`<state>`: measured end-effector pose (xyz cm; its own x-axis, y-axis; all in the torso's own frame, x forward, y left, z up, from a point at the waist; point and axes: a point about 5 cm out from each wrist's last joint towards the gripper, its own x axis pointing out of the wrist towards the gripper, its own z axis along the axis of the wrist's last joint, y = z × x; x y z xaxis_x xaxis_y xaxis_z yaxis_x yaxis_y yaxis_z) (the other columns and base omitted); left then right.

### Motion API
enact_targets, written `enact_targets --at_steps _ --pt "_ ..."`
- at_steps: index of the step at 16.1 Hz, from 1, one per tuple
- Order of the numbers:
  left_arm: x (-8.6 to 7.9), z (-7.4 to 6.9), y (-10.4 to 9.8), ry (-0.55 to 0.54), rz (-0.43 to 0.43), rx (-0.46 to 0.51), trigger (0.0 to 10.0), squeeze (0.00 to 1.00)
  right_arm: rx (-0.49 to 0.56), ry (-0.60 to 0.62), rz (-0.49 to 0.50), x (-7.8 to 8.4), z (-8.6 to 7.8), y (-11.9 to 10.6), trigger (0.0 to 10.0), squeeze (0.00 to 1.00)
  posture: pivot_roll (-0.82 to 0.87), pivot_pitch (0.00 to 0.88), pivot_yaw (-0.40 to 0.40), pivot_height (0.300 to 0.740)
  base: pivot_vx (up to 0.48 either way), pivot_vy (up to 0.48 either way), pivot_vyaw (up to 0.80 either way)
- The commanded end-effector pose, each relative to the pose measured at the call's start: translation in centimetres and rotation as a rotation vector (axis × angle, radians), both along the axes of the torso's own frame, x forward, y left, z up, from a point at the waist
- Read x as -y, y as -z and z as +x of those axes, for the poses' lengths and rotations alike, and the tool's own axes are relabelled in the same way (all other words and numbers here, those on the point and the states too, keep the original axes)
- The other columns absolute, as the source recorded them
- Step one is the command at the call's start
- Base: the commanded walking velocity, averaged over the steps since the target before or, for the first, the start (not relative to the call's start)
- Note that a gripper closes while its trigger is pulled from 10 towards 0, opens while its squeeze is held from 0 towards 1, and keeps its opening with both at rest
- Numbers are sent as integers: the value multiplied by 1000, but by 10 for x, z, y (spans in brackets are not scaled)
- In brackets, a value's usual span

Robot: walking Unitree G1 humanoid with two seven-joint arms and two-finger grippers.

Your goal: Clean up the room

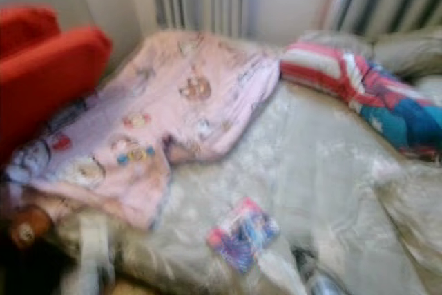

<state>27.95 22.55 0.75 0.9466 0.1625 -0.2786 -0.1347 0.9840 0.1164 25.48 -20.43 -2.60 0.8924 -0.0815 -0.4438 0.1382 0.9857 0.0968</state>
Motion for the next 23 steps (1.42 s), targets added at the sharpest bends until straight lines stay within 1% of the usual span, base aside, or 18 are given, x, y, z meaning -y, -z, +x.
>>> enact_targets --at_steps 1,2,3,4,7,8,10,12,14,15,16,17,18,19,20,21,22,23 --pt "8 20 -24 19 13 117 10000 0 196 -33 -50 -8 45 -44 10000 0 96 108 -19 740 0 0 0" --pt "10 23 -31 30 22 164 10000 0 241 -32 -52 -8 50 -52 10000 0 98 109 -21 740 0 0 0" --pt "15 22 -35 41 37 226 10000 0 289 -24 -45 -6 52 -58 10000 0 108 113 -31 740 0 0 0" --pt "17 21 -36 42 33 251 10000 0 314 -27 -41 -6 53 -61 10000 0 113 117 -35 740 0 0 0" --pt "11 12 -34 44 48 272 10000 0 377 -37 -63 -8 50 -64 10000 0 131 105 -52 740 0 0 0" --pt "5 7 -32 40 76 262 10000 0 392 -30 -75 -6 42 -60 10000 0 123 89 -55 740 0 0 0" --pt "-5 -6 -27 41 88 253 10000 0 411 -42 -107 -2 28 -55 10000 0 116 69 -52 740 0 0 0" --pt "-10 -23 -19 49 92 246 10000 0 420 -41 -125 2 15 -49 10000 0 116 63 -53 740 0 0 0" --pt "-10 -41 -15 71 78 253 10000 0 449 -55 -159 7 0 -48 10000 0 116 70 -57 740 0 0 0" --pt "-9 -57 -13 80 80 258 10000 0 451 -45 -181 14 -16 -47 10000 0 120 80 -69 740 0 0 0" --pt "-9 -63 -13 81 84 259 10000 0 454 -58 -202 16 -23 -46 10000 0 120 96 -78 740 0 0 0" --pt "-9 -71 -11 84 86 244 10000 0 431 -59 -215 19 -34 -42 10000 0 121 103 -87 740 0 0 0" --pt "-10 -83 -3 104 88 195 10000 0 359 -36 -207 24 -51 -29 10000 0 116 116 -92 740 0 0 0" --pt "-13 -89 7 108 97 138 10000 0 285 -5 -182 28 -59 -16 10000 0 116 121 -89 740 0 0 0" --pt "-16 -92 12 90 94 105 10000 0 235 23 -200 31 -63 -9 10000 0 120 121 -85 740 0 0 0" --pt "-18 -93 13 78 97 94 10000 0 224 42 -190 32 -63 -8 10000 0 126 120 -85 740 0 0 0" --pt "-22 -88 6 35 83 119 10000 0 268 87 -162 31 -54 -17 10000 0 128 123 -80 740 0 0 0" --pt "-22 -87 4 33 80 128 10000 0 280 88 -158 31 -52 -19 10000 0 129 126 -80 740 0 0 0"
